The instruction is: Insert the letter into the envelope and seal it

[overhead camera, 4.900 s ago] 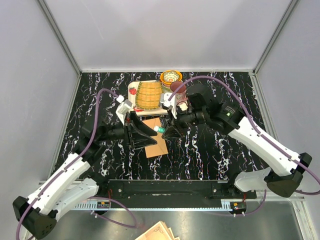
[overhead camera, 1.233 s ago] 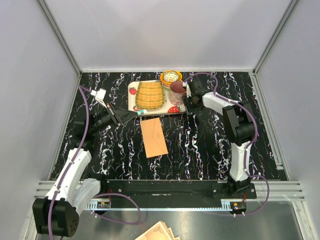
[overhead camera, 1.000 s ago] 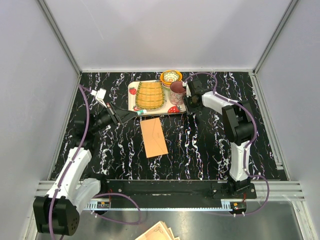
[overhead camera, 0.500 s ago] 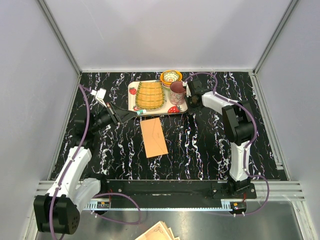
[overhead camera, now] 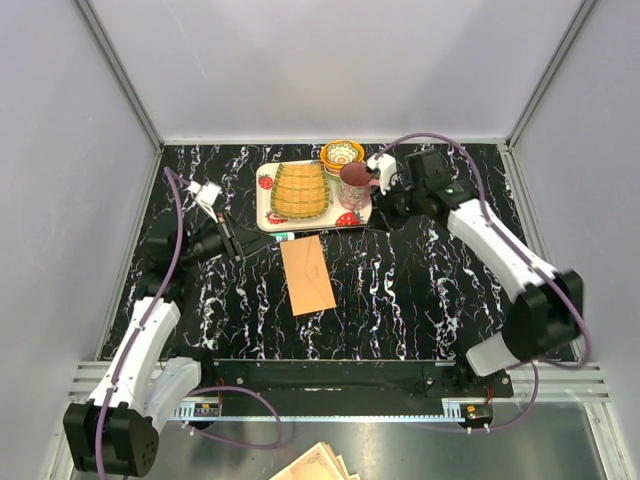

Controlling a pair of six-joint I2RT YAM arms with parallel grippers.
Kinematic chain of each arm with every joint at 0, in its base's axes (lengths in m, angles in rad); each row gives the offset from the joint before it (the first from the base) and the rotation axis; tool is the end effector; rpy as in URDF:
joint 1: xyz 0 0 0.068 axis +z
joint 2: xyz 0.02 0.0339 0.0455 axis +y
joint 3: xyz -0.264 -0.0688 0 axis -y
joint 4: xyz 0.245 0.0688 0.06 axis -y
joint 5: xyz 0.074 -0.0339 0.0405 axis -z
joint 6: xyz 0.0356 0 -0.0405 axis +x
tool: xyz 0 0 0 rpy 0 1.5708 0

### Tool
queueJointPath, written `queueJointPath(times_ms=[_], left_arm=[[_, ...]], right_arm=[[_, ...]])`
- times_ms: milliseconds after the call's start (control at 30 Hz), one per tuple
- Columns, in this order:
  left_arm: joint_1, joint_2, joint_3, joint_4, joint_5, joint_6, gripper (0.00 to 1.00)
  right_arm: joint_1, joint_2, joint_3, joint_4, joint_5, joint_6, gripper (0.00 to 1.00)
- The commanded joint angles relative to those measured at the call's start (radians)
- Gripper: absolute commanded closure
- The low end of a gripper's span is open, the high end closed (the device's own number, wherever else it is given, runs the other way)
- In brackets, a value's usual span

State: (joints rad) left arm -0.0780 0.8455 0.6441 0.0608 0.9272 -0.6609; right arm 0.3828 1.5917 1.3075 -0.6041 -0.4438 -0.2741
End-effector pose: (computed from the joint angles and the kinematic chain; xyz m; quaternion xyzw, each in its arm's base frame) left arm 0.1885 -0.0433 0.3075 0.0868 0.7311 -0.5266 0.4250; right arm 0.3138 0.1428 0.2840 -0.3662 0.8463 0.2248 0.3147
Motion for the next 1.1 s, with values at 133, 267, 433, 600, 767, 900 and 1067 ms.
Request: queueJointPath(times_ms=[133,267,433,600,767,900,1067], left_arm=[[-0.127,-0.039,-0.020,0.131,0.117,-0.101,1.00],[-0.203,-0.036,-0.037,0.281,0.116,-0.200,1.00],[-0.276,-0.039,-0.053,0.336,0.099,-0.269,1.00],[-0.330,-0.037,-0.067,0.386,0.079,-0.307,1.00],[-0.355,-0.036,-0.072,0.384,0.061,-0.313,1.00],[-0.368,-0.037,-0.080,0.382,0.047,-0.318,1.00],[-0.373,-0.026,-0.081,0.382,0.041,-0.322,1.00]], right_arm=[[0.234,-0.306,-0.008,-0.132,-0.245,-0.241,0.84],[0.349,-0.410,-0.069,-0.077,-0.155,-0.292,0.83],[0.425,-0.435,-0.073,-0.057,-0.109,-0.352,0.83],[0.464,-0.432,-0.073,-0.051,-0.078,-0.375,0.83],[0.485,-0.432,-0.074,-0.039,-0.070,-0.370,0.83],[0.502,-0.437,-0.074,-0.034,-0.059,-0.367,0.83],[0.515,-0.440,-0.073,-0.033,-0.055,-0.369,0.83]])
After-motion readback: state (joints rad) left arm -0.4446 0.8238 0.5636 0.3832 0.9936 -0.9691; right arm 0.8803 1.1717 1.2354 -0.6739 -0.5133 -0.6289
